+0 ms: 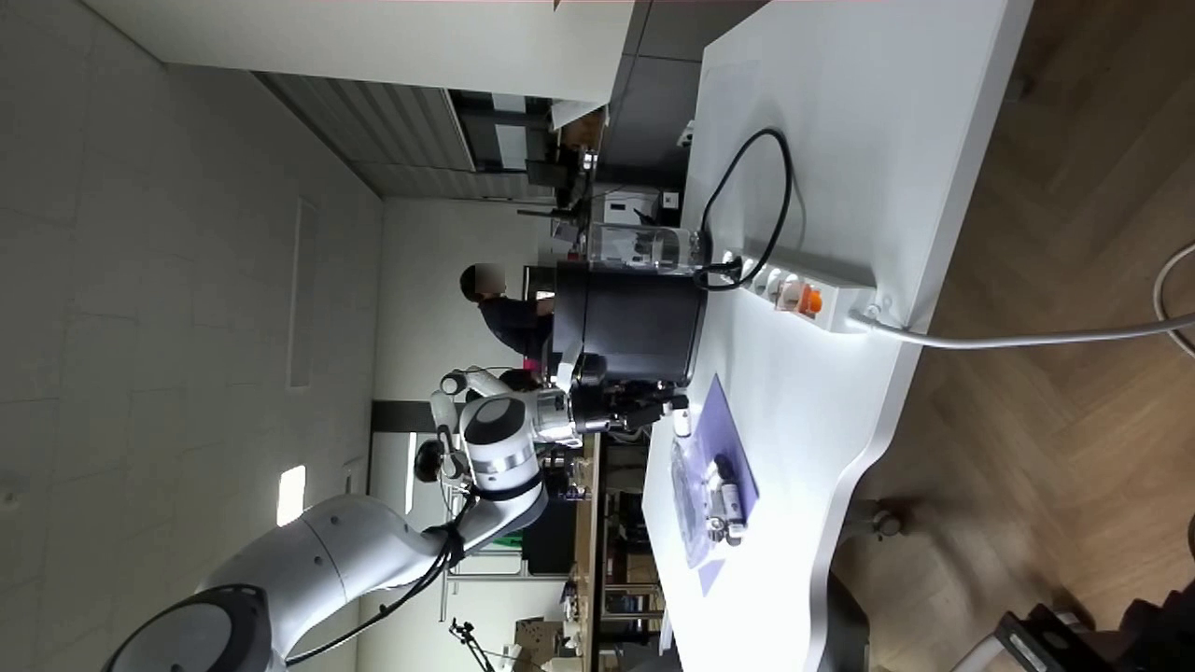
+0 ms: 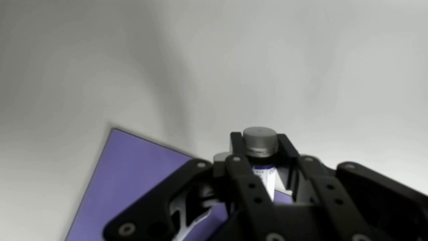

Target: Put the bottle on the table inside the colourless box

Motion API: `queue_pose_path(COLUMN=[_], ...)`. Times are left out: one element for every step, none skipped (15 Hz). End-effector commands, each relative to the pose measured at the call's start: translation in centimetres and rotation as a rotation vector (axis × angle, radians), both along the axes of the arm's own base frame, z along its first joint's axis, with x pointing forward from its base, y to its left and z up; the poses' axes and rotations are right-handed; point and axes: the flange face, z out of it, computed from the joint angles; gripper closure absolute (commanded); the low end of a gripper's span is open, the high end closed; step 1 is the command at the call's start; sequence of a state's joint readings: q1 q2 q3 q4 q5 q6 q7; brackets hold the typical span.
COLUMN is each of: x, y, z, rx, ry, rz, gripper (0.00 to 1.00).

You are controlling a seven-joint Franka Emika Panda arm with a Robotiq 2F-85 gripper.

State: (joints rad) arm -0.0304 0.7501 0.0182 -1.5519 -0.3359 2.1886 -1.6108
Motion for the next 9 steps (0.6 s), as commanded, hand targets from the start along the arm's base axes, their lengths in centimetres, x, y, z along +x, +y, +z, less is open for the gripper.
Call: queue_pose_path(x=[-0.7,-0.8,-0.8,-0.9,-1.0,-1.1,-1.3,-1.5,-1.6], y=[0.5,0.7,0.8,1.0,1.2,1.6,2.0,2.5,3.0], z=[1.3,1.3,1.3,1.3,1.3,1.3,1.4,1.4,1.5], rx=[-0.007,-0.003,0.0,0.004,0.013,0.024,0.036,0.048,0.06], ry=[-0.029,-0.027,-0.025,-0.02,-0.012,-0.002,0.008,0.016,0.024], rz=[-0.019,-0.018,-0.016,-0.015,-0.016,-0.016,-0.015,-0.015,-0.014], gripper=[0.93,0.93,0.93,0.93,0.93,0.93,0.93,0.93,0.93])
